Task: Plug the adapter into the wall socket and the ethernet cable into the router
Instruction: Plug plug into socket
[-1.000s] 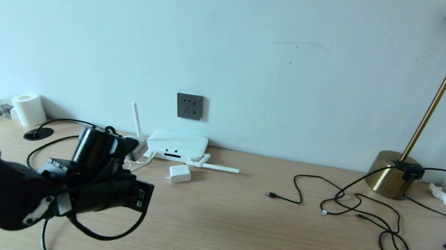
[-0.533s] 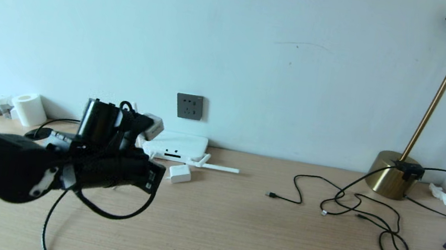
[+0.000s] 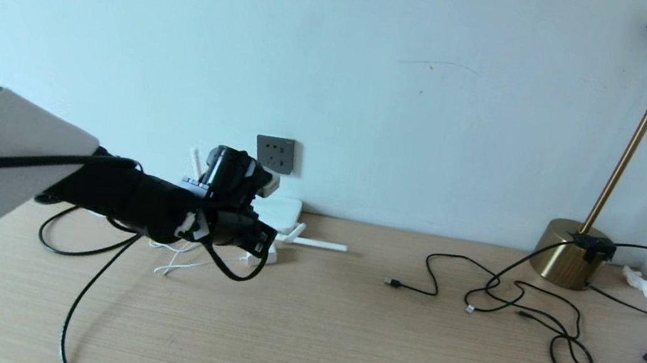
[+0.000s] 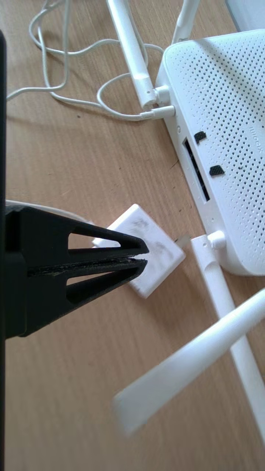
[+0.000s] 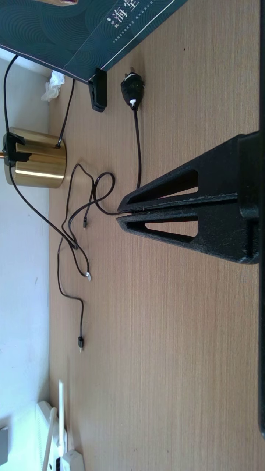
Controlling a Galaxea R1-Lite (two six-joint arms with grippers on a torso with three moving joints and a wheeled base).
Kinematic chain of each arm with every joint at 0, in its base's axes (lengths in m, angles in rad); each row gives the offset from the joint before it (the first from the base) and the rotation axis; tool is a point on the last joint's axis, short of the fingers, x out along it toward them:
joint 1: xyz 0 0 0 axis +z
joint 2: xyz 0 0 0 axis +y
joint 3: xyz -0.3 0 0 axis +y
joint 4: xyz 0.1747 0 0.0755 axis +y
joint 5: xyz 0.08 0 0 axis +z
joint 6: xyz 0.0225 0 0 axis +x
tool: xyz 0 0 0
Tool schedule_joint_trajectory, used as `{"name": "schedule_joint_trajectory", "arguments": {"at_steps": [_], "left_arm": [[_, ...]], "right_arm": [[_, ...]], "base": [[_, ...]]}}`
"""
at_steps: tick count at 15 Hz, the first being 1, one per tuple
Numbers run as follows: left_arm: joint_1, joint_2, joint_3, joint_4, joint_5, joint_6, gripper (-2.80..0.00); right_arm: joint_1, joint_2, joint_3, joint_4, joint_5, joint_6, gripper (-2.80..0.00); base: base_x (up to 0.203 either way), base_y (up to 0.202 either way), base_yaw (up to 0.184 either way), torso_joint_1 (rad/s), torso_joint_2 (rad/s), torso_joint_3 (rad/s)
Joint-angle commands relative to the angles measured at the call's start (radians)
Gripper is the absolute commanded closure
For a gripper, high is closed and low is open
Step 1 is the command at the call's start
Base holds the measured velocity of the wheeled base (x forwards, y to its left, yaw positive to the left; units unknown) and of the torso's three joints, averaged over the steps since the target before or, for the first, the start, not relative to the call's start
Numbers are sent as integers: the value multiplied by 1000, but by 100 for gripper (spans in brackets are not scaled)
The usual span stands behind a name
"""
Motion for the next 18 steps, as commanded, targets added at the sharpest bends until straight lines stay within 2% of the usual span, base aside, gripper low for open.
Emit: {"name": "schedule_joint_trajectory", "arguments": {"at_steps": [1,8,12,15,18], "left_arm": [[7,102,-68,1,11,0,0],[37,221,-198,3,34,3,0],[54,236,-224,3,33,6,0],[53,229,-202,2,29,7,0],[39,183,-92,-7,18,9,0]], "right_arm": [[1,0,9,-1,0,0,0],[-1,0,9,-1,0,0,0],[1,0,9,-1,0,0,0],[1,0,9,-1,0,0,0],[1,0,9,-1,0,0,0]], "base": [[0,0,0,0,0,0],[0,0,0,0,0,0],[0,0,0,0,0,0],[0,0,0,0,0,0],[0,0,0,0,0,0]]}}
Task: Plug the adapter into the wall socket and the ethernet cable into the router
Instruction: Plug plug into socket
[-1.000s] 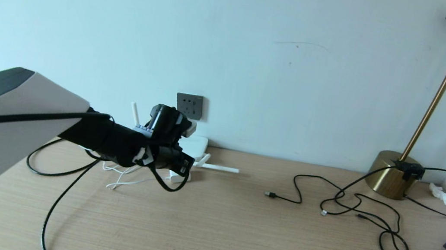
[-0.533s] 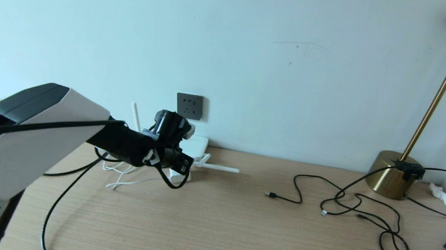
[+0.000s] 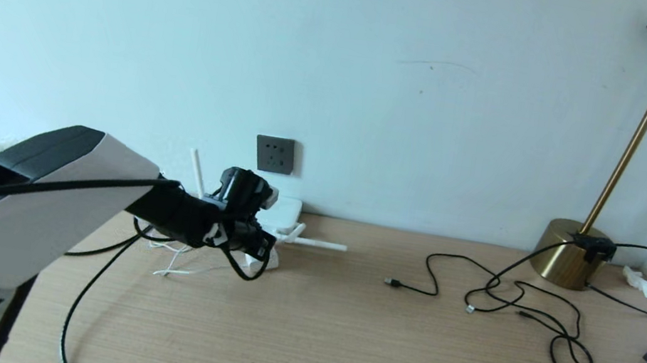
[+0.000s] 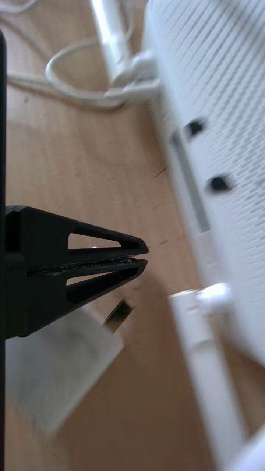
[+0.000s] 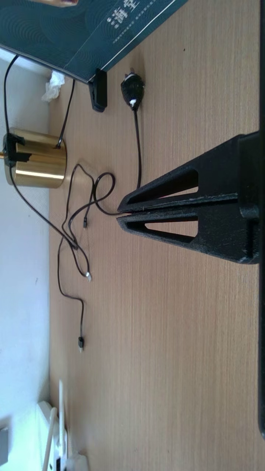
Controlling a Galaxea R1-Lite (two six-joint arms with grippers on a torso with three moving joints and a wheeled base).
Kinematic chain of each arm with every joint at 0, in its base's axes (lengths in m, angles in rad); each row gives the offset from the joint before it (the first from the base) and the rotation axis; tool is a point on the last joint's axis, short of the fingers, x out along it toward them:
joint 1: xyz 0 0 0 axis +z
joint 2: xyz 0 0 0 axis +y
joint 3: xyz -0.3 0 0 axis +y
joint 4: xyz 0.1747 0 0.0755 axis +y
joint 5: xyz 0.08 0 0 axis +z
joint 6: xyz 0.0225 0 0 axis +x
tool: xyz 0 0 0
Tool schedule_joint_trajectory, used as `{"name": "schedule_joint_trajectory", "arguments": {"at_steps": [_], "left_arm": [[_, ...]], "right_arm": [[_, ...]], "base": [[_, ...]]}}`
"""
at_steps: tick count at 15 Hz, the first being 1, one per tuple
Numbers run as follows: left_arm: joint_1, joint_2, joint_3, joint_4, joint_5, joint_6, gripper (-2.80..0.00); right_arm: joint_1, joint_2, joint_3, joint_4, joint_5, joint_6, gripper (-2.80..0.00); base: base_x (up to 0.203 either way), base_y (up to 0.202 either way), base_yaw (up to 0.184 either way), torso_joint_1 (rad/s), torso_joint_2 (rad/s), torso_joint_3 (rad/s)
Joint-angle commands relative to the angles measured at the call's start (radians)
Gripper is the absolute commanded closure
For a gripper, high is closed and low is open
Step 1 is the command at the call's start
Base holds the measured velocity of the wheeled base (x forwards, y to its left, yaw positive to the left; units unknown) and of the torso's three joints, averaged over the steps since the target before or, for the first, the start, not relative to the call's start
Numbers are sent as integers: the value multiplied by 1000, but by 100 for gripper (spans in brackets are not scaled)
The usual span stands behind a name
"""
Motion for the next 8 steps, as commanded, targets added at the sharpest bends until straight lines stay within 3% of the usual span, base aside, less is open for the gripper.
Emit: {"name": "schedule_joint_trajectory", "arguments": {"at_steps": [1,5,8], "left_arm": [[-13,-60,119,-7,-17,2,0],[-25,-221,385,-112,-65,16,0],[-25,-313,421,-179,-69,26,0]], "right_arm": [[1,0,9,0,1,0,0],[-1,0,9,0,1,0,0],[-1,0,9,0,0,0,0]], "base": [[0,0,0,0,0,0],[0,0,0,0,0,0],[0,0,0,0,0,0]]}}
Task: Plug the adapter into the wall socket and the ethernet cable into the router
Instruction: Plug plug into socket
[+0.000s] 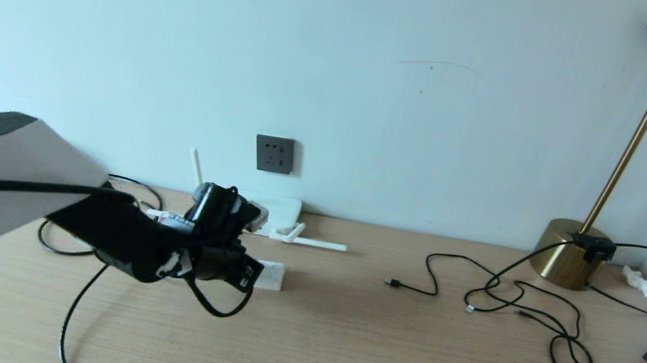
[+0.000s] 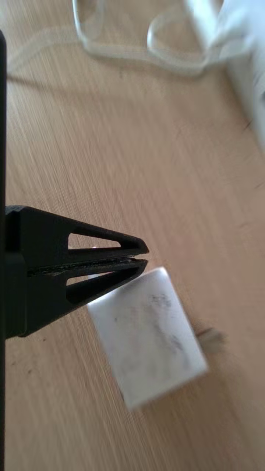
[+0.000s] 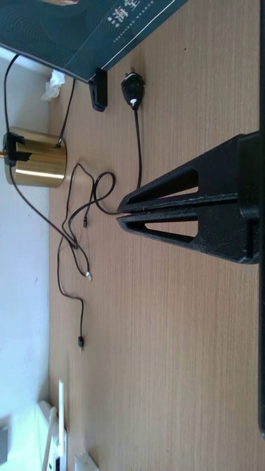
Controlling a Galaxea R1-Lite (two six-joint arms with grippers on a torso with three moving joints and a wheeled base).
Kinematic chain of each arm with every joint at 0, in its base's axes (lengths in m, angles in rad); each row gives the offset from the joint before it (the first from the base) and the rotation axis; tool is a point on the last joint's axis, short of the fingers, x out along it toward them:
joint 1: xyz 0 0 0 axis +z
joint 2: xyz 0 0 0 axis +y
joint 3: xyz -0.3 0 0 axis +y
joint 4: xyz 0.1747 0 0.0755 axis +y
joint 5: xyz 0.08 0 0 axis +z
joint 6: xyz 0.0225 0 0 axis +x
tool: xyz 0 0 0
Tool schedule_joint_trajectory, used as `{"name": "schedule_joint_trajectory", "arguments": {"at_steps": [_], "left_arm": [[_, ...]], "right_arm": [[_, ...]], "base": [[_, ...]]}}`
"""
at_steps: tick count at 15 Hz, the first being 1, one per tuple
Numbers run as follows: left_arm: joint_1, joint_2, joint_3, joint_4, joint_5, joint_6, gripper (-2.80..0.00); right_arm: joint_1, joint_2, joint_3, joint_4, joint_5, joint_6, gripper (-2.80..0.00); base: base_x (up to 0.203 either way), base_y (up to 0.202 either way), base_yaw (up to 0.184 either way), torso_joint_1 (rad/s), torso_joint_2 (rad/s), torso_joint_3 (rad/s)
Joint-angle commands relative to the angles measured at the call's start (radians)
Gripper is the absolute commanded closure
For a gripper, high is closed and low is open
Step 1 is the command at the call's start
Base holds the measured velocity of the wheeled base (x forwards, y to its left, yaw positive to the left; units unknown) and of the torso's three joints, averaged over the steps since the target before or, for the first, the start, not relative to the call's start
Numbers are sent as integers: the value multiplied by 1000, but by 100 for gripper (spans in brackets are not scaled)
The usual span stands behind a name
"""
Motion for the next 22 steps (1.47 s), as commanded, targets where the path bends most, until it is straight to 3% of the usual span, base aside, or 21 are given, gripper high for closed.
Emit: {"name": "schedule_joint_trajectory", "arguments": {"at_steps": [1,4,8,9,14,17,19,22], "left_arm": [[-10,-99,22,-12,1,3,0],[-35,-104,-38,4,6,7,0],[-64,-128,-88,145,-3,20,0],[-74,-129,-90,167,4,17,-280],[-122,-74,-116,168,72,-58,-280],[-134,-40,-114,160,110,-204,-280],[-137,-40,-62,88,131,-318,-280],[-136,-46,90,-152,150,-361,-280]], "right_arm": [[0,0,10,-1,0,0,0],[0,0,10,-1,-1,0,0],[1,0,10,-1,-1,0,0],[1,0,10,-1,-1,0,0],[1,0,10,-1,-1,0,0],[1,0,10,-1,0,0,0],[1,0,10,-1,-1,0,0],[1,0,10,-1,-1,0,0]], "base": [[0,0,0,0,0,0],[0,0,0,0,0,0],[0,0,0,0,0,0],[0,0,0,0,0,0],[0,0,0,0,0,0],[0,0,0,0,0,0],[0,0,0,0,0,0],[0,0,0,0,0,0]]}}
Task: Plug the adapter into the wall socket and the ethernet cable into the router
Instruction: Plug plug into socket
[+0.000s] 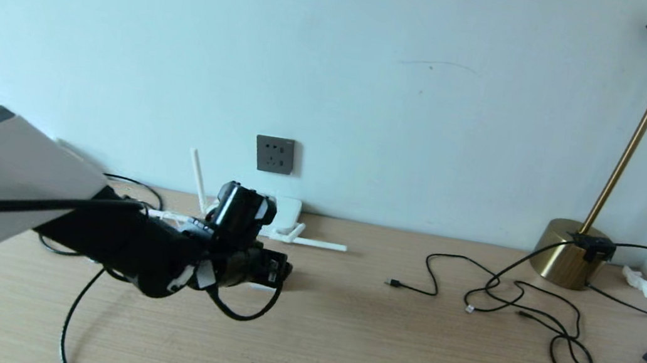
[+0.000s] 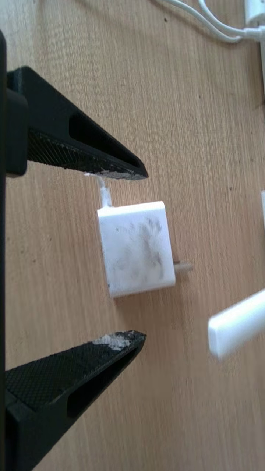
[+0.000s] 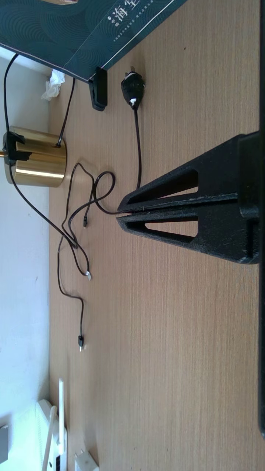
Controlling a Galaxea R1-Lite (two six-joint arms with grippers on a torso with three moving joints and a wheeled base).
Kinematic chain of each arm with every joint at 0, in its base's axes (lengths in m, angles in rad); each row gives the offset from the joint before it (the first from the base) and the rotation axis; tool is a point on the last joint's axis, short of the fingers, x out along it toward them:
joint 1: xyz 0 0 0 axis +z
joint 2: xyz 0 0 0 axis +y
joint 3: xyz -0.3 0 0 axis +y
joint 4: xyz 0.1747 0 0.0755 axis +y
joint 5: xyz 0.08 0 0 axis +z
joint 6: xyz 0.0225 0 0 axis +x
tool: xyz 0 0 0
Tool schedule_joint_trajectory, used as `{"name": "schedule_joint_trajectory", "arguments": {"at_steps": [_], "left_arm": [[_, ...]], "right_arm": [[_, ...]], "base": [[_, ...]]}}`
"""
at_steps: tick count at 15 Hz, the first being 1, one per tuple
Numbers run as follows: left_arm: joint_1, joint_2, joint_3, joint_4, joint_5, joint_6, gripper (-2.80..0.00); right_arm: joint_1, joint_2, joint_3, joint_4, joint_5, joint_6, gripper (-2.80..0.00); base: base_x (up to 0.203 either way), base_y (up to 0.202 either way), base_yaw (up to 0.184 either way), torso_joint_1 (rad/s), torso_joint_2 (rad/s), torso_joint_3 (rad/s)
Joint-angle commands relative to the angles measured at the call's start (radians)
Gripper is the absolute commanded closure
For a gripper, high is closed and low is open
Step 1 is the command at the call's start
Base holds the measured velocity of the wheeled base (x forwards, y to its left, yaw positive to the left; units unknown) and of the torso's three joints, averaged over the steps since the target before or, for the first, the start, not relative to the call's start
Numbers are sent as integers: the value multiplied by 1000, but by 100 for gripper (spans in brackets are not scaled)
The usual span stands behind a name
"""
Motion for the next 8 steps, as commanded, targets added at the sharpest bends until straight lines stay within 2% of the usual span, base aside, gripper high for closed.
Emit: {"name": "schedule_joint_trajectory", "arguments": {"at_steps": [1,6,8], "left_arm": [[-2,7,116,-199,10,-7,-280],[-17,91,187,-510,104,-10,-280],[-36,122,216,-585,135,-8,-280]], "right_arm": [[1,0,9,-1,-1,0,0],[0,0,9,-1,-1,0,0],[1,0,9,-1,0,0,0]], "base": [[0,0,0,0,0,0],[0,0,0,0,0,0],[0,0,0,0,0,0]]}}
